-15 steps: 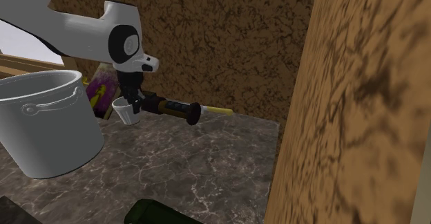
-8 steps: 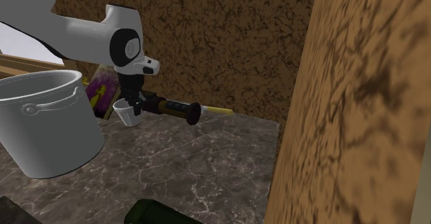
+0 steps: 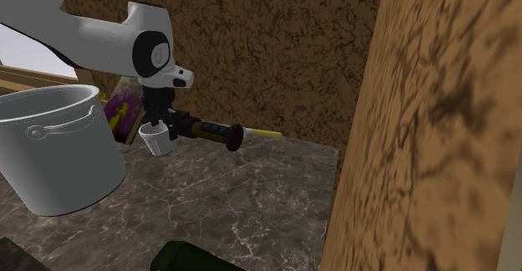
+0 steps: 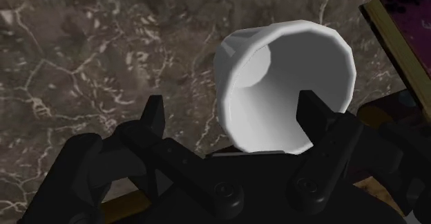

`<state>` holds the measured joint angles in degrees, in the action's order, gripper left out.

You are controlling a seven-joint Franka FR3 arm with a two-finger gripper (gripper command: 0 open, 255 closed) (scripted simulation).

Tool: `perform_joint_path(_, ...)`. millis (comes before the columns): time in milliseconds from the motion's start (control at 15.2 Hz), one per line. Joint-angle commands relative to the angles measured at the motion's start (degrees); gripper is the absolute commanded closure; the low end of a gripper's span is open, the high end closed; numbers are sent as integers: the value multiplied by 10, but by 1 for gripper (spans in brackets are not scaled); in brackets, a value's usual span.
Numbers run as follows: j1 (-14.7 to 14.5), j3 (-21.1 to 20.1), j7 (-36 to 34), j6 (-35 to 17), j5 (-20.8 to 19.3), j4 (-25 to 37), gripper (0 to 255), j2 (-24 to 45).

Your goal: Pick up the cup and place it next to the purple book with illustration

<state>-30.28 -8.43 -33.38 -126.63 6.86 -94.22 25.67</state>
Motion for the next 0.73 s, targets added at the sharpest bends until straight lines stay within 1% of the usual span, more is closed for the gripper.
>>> perform_joint_path(0,3,0,0,21,1,5,0,-16)
perform_joint_path(132,6,0,1,48,2,15,0,-32)
perform_joint_path(660,6,0,1,48,2,15,0,-32)
